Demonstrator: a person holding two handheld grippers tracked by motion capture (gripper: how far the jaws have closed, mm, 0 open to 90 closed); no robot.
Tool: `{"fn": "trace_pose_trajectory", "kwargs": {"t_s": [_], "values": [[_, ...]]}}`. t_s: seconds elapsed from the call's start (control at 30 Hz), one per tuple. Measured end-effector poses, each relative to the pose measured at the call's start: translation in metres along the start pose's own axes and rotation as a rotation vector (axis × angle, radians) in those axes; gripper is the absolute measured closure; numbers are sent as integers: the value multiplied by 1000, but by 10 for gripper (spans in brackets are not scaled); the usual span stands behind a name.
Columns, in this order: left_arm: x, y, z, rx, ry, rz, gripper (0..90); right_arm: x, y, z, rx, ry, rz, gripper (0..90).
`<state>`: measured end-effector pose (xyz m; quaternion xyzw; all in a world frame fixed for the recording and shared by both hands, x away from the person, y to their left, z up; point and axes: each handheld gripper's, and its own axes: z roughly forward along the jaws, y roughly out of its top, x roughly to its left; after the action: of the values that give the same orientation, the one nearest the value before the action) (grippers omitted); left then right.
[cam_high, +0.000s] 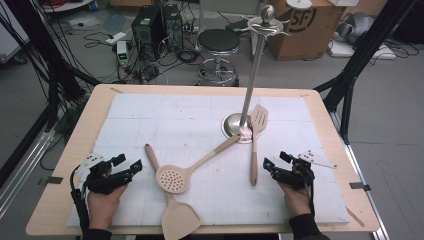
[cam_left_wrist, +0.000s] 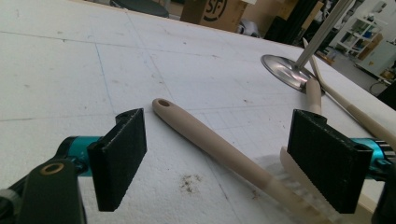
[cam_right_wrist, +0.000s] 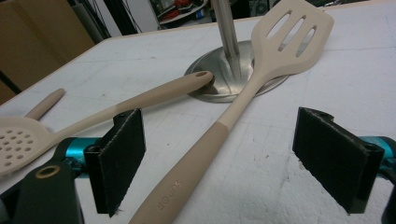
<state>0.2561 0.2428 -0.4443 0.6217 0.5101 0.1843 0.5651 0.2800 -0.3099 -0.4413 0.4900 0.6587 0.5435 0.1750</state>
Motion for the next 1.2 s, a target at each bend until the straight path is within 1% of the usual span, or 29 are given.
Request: {"fn": "trace_pose_trajectory", "kwargs": {"t_s": [0.17, 0.23, 0.27, 0.33, 0.4, 0.43, 0.47, 0.5, 0.53, 0.63, 0.67, 0.7, 0.73, 0.77, 0.8, 0.83, 0.9, 0.93, 0.97, 1.0, 1.1, 1.13, 1.2], "values": [[-1, -1, 1, 15, -7, 6, 208, 0, 0, 0, -1, -1, -2, 166], [-2, -1, 1, 20, -11, -3, 212, 0, 0, 1, -1, -3, -3, 166], [-4, -1, 0, 18, -15, -15, 213, -1, -1, 1, 0, -5, -6, 166], [-8, -2, -1, 3, -34, -22, 215, -2, -1, 1, 3, -4, -2, 166], [-11, -1, 1, 11, -26, 13, 219, -2, 0, 1, 4, -2, -4, 166], [-11, -1, 1, 11, -26, 13, 225, -3, 0, 1, 2, -2, -7, 166], [-10, -2, 2, 28, -26, 5, 233, -3, 0, 1, -1, -2, -9, 166], [-10, -2, 2, 28, -26, 5, 248, -3, 0, 1, -1, -1, -9, 166], [-10, -4, 3, 41, -21, -2, 273, -3, 1, 2, -4, 0, -13, 166], [-10, -4, 3, 51, -13, -2, 414, -1, 1, 2, -7, 0, -10, 166], [-10, -4, 3, 61, -16, -1, 474, 0, 1, 3, -2, -2, -15, 166], [-10, -5, 4, 70, -22, -7, 474, 0, 1, 3, -2, -2, -15, 166], [-10, -6, 5, 82, -30, -14, 530, 1, 0, 3, 1, -3, -20, 166], [-10, -6, 6, 93, -33, -19, 553, 1, 0, 2, 1, -3, -15, 166], [-10, -7, 7, 102, -41, -24, 589, 1, 0, 1, -3, -4, -22, 165], [-10, -7, 8, 115, -46, -23, 613, 1, 0, 0, -6, -3, -16, 165], [-10, -8, 10, 121, -37, -30, 683, 0, 0, -2, -14, -8, -17, 166], [-10, -8, 11, 124, -35, -30, 713, -1, 0, -2, -16, -9, -9, 165], [-10, -8, 11, 126, -35, -25, 753, -1, 0, -2, -20, -13, -9, 165], [-10, -8, 11, 124, -38, -24, 753, -1, 0, -2, -20, -13, -9, 165], [-9, -9, 10, 119, -36, -10, 870, -2, 0, -1, -21, -14, -8, 166], [-9, -9, 11, 123, -39, -11, 886, -1, 1, -1, -19, -12, -6, 165], [-7, -9, 14, 115, -65, -29, 896, -1, 1, 0, -22, -12, -6, 165]]}}
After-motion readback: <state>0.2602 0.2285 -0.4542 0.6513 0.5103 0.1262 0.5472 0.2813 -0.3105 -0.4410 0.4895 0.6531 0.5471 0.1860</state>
